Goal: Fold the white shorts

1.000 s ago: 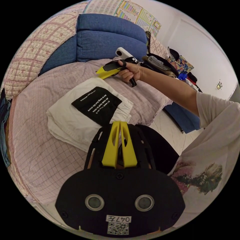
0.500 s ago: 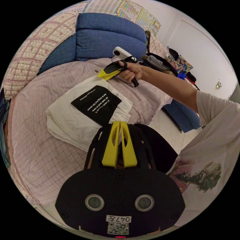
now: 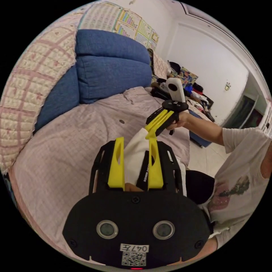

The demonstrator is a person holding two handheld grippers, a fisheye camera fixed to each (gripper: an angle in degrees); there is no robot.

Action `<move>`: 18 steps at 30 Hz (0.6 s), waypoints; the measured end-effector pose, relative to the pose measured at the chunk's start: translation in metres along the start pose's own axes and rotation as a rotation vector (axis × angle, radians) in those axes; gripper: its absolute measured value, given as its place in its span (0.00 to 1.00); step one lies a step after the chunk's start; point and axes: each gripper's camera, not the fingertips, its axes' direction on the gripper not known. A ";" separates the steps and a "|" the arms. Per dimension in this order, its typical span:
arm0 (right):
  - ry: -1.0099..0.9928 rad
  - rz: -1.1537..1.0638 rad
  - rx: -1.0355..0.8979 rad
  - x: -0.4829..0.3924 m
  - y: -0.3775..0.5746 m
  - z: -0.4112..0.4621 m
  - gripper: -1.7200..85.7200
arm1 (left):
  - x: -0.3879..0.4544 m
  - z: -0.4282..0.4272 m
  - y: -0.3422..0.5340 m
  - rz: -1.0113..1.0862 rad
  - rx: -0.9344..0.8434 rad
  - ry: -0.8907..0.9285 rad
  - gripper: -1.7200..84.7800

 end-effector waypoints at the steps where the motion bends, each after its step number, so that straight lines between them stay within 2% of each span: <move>1: -0.003 -0.019 0.004 -0.006 0.010 -0.004 0.01 | -0.010 0.010 -0.009 0.015 -0.042 0.070 0.16; 5: -0.018 -0.042 -0.008 -0.018 0.048 -0.014 0.02 | -0.025 0.047 -0.032 0.061 -0.208 0.256 0.13; 7: -0.027 -0.031 0.000 -0.018 0.069 -0.018 0.03 | -0.021 0.047 -0.036 0.088 -0.197 0.311 0.08; 9: -0.067 0.005 0.038 -0.014 0.094 -0.027 0.06 | -0.013 0.042 -0.037 0.099 -0.176 0.277 0.05; 11: -0.081 0.035 0.050 -0.015 0.127 -0.030 0.18 | -0.006 0.039 -0.039 0.092 -0.147 0.281 0.04; 13: -0.097 0.022 0.018 -0.024 0.146 -0.022 0.20 | -0.003 0.038 -0.042 0.091 -0.130 0.284 0.04; 18: -0.161 -0.026 -0.141 -0.066 0.183 0.019 0.14 | 0.006 0.047 -0.066 0.088 -0.127 0.271 0.05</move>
